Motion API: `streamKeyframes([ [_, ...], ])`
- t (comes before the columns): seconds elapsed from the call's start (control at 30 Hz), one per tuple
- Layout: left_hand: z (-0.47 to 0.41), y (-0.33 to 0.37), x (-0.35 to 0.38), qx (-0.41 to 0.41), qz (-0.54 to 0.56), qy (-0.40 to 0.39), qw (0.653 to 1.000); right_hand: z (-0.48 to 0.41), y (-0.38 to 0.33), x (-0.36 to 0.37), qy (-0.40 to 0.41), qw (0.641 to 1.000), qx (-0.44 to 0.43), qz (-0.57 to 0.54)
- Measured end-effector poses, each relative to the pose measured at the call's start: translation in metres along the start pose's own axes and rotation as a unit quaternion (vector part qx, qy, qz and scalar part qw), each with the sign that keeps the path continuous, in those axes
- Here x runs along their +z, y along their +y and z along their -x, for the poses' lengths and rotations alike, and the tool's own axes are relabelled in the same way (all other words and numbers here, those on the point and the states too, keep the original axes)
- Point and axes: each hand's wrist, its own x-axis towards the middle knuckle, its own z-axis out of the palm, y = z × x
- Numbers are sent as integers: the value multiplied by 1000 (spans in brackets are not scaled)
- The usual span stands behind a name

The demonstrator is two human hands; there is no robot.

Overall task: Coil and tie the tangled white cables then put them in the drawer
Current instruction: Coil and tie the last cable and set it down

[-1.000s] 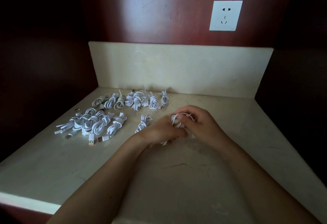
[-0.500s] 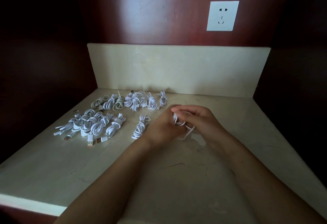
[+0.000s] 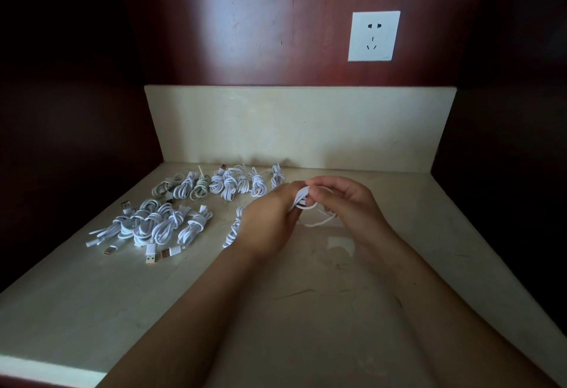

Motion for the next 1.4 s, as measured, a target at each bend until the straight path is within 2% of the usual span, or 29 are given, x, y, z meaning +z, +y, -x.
streamKeyframes([
  [0.23, 2, 0, -3, 0, -19, -60, 998, -3, 2, -8, -36, 997, 59, -27],
  [0.33, 2, 1, -2, -3, -21, -62, 998, -1, 1, -7, -43, 997, 55, -22],
  [0.5, 3, 11, -8, -62, -2, -18, 998, 2, -5, 3, -14, 999, -28, 11],
  [0.57, 3, 17, -11, -87, 14, -13, 996, 3, -6, 4, -11, 999, -35, 6],
  [0.7, 5, 24, -11, -130, 87, 11, 988, 2, -5, 4, 7, 999, 23, -25],
  [0.83, 2, 19, -3, -183, 215, 125, 951, 2, -2, 8, 6, 996, 55, -64],
  [0.93, -3, 14, 0, -205, 246, 126, 939, 5, -2, 9, 0, 995, 66, -75],
  [1.1, -3, -2, -5, -209, 192, 121, 951, 1, -2, 2, 55, 998, 22, 33],
  [1.27, -3, -7, -10, -215, 126, 105, 963, -5, 9, -12, -34, 973, -38, 227],
  [1.4, -5, -10, -9, -211, 120, 86, 966, -5, 9, -9, -44, 965, -112, 231],
])
